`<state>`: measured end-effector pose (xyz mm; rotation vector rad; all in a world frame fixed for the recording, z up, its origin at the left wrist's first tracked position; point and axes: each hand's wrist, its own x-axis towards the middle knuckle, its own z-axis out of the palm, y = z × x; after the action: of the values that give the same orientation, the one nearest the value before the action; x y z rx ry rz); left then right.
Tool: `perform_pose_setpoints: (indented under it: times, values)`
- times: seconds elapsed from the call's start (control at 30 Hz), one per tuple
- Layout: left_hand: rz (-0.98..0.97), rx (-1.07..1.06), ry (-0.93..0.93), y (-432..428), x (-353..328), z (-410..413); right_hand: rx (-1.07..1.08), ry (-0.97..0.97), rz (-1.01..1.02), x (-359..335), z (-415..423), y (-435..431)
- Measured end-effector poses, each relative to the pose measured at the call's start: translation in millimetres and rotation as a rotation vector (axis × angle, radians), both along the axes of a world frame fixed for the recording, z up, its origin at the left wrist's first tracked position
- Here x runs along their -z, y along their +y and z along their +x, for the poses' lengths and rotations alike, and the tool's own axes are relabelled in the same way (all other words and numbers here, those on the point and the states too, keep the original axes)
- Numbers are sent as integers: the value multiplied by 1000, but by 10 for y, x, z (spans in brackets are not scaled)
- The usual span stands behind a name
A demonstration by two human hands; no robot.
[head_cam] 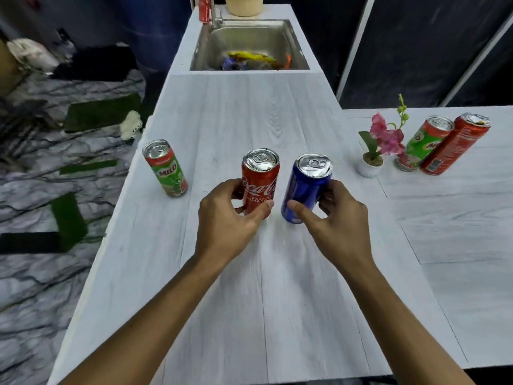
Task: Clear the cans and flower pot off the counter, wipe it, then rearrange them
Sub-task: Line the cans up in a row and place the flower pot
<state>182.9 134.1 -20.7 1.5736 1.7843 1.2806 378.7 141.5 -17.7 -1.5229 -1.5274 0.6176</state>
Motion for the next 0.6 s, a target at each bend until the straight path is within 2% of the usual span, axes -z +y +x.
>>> perform_pose_setpoints:
  times: [0.3,0.6]
  values:
    - [6,-123,31,129,-5,-612,-40,16,12,21,-728,234]
    - [-3,-187,72,332,76,-728,-47,-5,4,83,-1053,486]
